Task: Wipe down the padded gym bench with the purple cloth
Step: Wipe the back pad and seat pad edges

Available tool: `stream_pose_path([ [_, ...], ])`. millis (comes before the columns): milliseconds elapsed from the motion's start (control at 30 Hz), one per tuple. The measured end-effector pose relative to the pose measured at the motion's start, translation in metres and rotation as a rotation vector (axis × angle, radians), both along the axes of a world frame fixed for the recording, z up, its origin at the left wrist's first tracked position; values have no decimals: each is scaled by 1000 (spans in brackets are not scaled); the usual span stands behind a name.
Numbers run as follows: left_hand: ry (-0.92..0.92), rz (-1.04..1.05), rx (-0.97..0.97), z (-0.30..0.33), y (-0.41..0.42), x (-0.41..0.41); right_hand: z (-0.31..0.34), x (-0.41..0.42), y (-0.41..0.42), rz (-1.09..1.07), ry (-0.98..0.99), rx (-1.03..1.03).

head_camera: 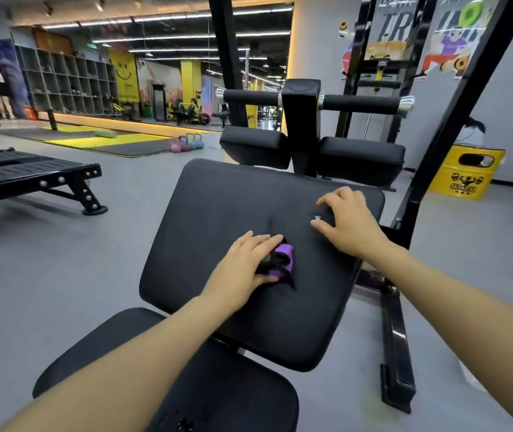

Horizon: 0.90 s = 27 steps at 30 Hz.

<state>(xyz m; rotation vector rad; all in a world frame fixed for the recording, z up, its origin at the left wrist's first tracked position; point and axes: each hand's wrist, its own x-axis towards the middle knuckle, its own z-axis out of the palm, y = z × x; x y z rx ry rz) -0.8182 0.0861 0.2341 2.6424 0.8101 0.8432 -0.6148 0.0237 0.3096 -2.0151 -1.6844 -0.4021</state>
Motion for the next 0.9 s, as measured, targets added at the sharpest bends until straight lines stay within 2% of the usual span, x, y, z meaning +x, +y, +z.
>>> stream_pose_path([
  [100, -251, 61, -54, 5, 8, 16, -5, 8, 5, 14, -50, -9],
  [167, -387, 206, -119, 18, 16, 36, -11, 10, 6, 23, -76, 5],
  [233, -355, 385, -118, 30, 23, 57, -15, 11, 7, 17, -94, 12],
  [300, -315, 475, -57, 35, 25, 67, -15, 11, 7, 17, -109, 11],
  [400, -222, 404, 76, 22, 14, 64, -15, 11, 6, 20, -109, 4],
  [533, -168, 321, 35, 23, 13, 59, -17, 9, 4, 8, -136, 16],
  [667, -60, 396, 209, 28, 29, 76, -20, 11, 5, 2, -150, 41],
  [833, -104, 500, 146, 52, 53, 95, -21, 12, 6, -1, -160, 51],
  [900, -117, 495, 253, 50, 55, 93, -22, 12, 5, -6, -160, 50],
])
